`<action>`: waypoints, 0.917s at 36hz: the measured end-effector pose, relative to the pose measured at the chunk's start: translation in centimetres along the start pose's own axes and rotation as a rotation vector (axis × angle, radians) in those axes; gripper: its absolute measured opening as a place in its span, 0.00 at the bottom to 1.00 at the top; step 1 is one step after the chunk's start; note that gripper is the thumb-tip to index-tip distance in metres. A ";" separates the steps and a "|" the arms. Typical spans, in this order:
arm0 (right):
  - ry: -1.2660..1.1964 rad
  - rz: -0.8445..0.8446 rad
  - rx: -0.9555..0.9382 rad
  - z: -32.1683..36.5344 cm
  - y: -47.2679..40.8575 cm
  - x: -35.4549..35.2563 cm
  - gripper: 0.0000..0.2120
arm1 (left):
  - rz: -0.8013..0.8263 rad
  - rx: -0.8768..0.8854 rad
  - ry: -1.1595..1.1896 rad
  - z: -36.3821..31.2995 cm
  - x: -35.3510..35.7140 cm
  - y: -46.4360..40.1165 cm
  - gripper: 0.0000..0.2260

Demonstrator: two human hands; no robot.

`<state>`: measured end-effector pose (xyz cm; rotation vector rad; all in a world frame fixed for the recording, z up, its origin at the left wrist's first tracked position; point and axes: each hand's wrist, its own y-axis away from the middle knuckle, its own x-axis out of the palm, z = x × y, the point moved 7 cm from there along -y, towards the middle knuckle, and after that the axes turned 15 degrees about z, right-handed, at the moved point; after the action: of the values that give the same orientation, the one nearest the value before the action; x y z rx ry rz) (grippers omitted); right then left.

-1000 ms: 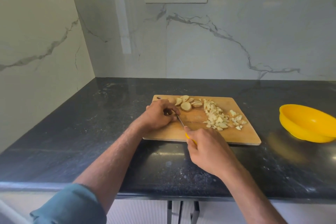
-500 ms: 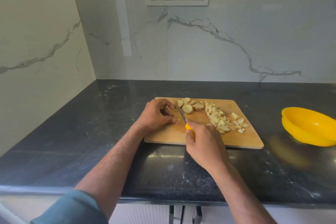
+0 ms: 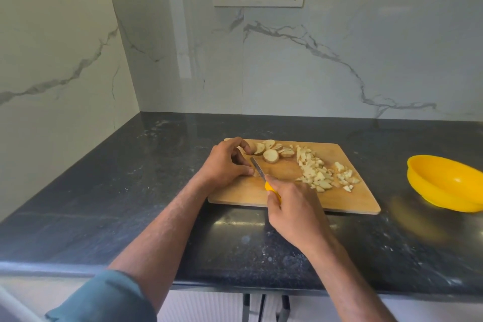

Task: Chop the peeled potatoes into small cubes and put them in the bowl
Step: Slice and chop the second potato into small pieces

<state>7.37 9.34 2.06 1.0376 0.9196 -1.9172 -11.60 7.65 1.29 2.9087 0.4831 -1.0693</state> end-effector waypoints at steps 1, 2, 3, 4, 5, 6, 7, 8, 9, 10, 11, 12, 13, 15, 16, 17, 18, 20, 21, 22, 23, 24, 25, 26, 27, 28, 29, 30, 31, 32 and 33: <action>0.003 0.001 -0.001 0.0 0.0 0.0 0.20 | 0.000 -0.002 0.001 0.0 0.0 0.0 0.18; 0.005 0.003 0.000 0.0 -0.1 0.1 0.20 | 0.001 -0.004 -0.001 0.0 0.0 0.0 0.18; 0.006 0.005 0.001 -0.1 -0.1 0.2 0.20 | 0.000 -0.007 -0.004 0.0 0.0 0.0 0.18; 0.007 0.007 0.001 -0.1 -0.1 0.2 0.20 | -0.001 -0.010 -0.007 0.0 0.0 0.0 0.19; 0.007 0.011 0.001 -0.1 -0.1 0.3 0.20 | -0.001 -0.012 -0.008 0.1 0.0 0.0 0.19; 0.006 0.013 0.002 -0.1 -0.2 0.3 0.20 | -0.002 -0.014 -0.009 0.1 0.0 0.0 0.19; 0.005 0.018 0.004 -0.1 -0.2 0.3 0.20 | -0.002 -0.016 -0.009 0.0 0.0 0.0 0.19; 0.005 0.025 0.006 -0.1 -0.2 0.3 0.19 | -0.002 -0.017 -0.010 0.0 0.0 -0.1 0.19; 0.005 0.033 0.007 -0.1 -0.1 0.2 0.19 | -0.001 -0.019 -0.010 0.0 0.0 -0.1 0.19; 0.002 0.040 0.007 0.0 -0.2 0.0 0.19 | 0.003 -0.019 -0.011 0.0 0.0 -0.1 0.19; -0.008 0.044 0.009 0.0 -0.2 -0.1 0.19 | 0.007 -0.018 -0.015 0.0 0.0 -0.1 0.18; -0.022 0.045 0.014 -0.1 -0.3 -0.3 0.19 | 0.011 -0.014 -0.021 -0.1 0.0 -0.1 0.18; -0.035 0.049 0.023 -0.2 -0.4 -0.5 0.18 | 0.015 -0.008 -0.028 -0.1 0.1 -0.1 0.18; -0.041 0.067 0.045 -0.4 -0.6 -0.8 0.18 | 0.017 0.001 -0.040 -0.2 0.1 -0.2 0.18; -0.032 0.080 0.054 -0.4 -0.7 -0.8 0.18 | 0.016 0.002 -0.045 -0.2 0.1 -0.2 0.18; -0.020 0.097 0.061 -0.4 -0.8 -0.7 0.18 | 0.015 0.003 -0.051 -0.2 0.1 -0.2 0.18; -0.007 0.115 0.067 -0.3 -1.0 -0.6 0.19 | 0.015 0.004 -0.057 -0.3 0.1 -0.2 0.18; 0.017 0.150 0.082 0.0 -1.4 -0.3 0.19 | 0.019 0.004 -0.069 -0.2 0.0 -0.2 0.18; 0.027 0.159 0.087 0.1 -1.6 -0.3 0.18 | 0.022 0.002 -0.072 -0.2 0.0 -0.3 0.18; 0.036 0.163 0.090 0.2 -1.8 -0.3 0.18 | 0.024 0.002 -0.076 -0.2 0.1 -0.3 0.18; 0.044 0.165 0.092 0.3 -2.0 -0.2 0.18 | 0.027 0.005 -0.083 -0.2 0.2 -0.3 0.17; 0.048 0.166 0.091 0.3 -2.0 -0.2 0.18 | 0.035 0.010 -0.094 -0.3 0.2 -0.4 0.17; 0.050 0.168 0.087 0.4 -2.0 -0.2 0.18 | 0.046 0.013 -0.106 -0.3 0.4 -0.4 0.16; 0.055 0.168 0.082 0.4 -1.9 -0.1 0.18 | 0.059 0.012 -0.115 -0.3 0.5 -0.5 0.16; 0.064 0.165 0.076 0.4 -1.7 -0.1 0.17 | 0.070 0.009 -0.121 -0.3 0.5 -0.6 0.15; 0.077 0.160 0.072 0.3 -1.5 -0.1 0.17 | 0.077 0.005 -0.126 -0.2 0.6 -0.7 0.14; 0.088 0.158 0.069 0.3 -1.3 -0.1 0.16 | 0.080 -0.001 -0.129 -0.1 0.6 -0.7 0.14; 0.093 0.162 0.063 0.4 -1.0 -0.2 0.16 | 0.084 -0.008 -0.131 0.0 0.6 -0.8 0.14; 0.092 0.173 0.056 0.4 -0.7 -0.2 0.17 | 0.091 -0.013 -0.132 0.0 0.7 -0.8 0.13; 0.082 0.194 0.050 0.5 -0.3 -0.3 0.17 | 0.099 -0.015 -0.134 0.0 0.7 -0.8 0.13; 0.059 0.219 0.048 0.5 0.1 -0.3 0.18 | 0.103 -0.015 -0.135 0.0 0.8 -0.8 0.12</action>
<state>7.43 8.93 2.46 1.1776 0.7619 -1.7418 -11.23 8.66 0.88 2.7888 0.3316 -1.2306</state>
